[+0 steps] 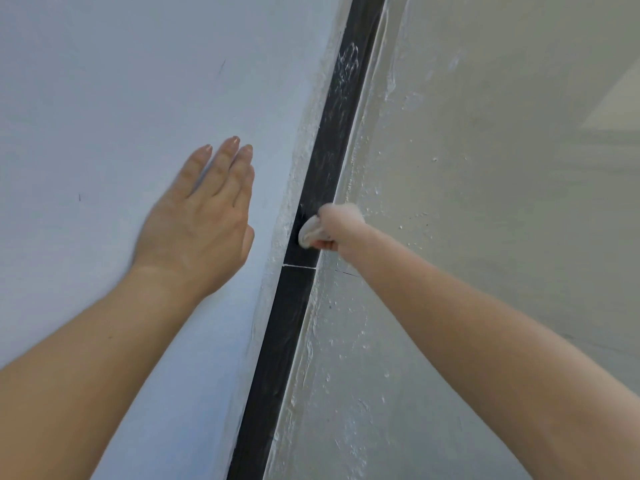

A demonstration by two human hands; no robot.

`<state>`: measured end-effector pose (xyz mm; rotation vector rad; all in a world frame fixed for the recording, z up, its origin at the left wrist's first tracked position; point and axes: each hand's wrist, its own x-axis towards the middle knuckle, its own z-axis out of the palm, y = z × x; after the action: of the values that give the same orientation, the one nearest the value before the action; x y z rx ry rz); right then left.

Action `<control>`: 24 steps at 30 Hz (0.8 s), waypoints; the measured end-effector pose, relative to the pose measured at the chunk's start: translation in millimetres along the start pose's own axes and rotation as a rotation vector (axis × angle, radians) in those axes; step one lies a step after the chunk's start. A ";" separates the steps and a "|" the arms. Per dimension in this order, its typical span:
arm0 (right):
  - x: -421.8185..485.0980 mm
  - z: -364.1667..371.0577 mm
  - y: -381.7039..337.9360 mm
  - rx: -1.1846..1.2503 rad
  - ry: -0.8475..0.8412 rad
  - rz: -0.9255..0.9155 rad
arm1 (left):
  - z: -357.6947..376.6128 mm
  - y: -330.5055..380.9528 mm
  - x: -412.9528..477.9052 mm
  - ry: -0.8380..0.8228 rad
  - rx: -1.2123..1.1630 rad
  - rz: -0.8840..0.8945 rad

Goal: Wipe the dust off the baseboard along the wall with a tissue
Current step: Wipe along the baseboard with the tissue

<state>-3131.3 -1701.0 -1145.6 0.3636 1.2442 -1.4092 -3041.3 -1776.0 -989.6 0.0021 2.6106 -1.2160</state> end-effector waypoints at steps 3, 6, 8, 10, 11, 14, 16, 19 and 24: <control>11.8 -14.0 -27.3 0.232 0.041 -0.059 | 0.5 0.8 -0.9 -0.008 0.009 0.002; 7.1 -23.2 -27.5 0.306 0.186 -0.056 | 1.7 -0.3 -1.0 0.000 0.016 0.004; -2.6 -24.1 -9.8 0.149 0.214 -0.048 | 1.7 0.3 -1.3 -0.009 0.030 0.008; -14.7 -18.4 19.5 -0.009 0.095 0.000 | 1.5 0.7 -1.3 -0.015 0.033 0.008; -20.3 -14.1 34.3 -0.108 0.035 0.049 | 1.4 0.9 -1.2 -0.013 0.029 0.009; -17.8 -2.2 52.6 -0.255 0.028 0.114 | 1.1 0.7 -1.2 -0.009 0.021 0.011; -7.4 0.2 38.2 -0.278 0.065 0.104 | 0.8 0.4 -1.2 -0.017 0.014 0.014; 8.1 -7.9 -13.2 -0.398 0.169 0.053 | -0.1 0.6 -0.8 -0.031 0.030 0.015; 34.2 -35.9 -66.2 0.183 0.203 -0.120 | -0.2 1.5 0.0 -0.038 0.049 0.016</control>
<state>-3213.2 -1704.7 -1156.3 0.5767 1.3215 -1.6262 -3041.2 -1774.9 -990.6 0.0092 2.5427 -1.2616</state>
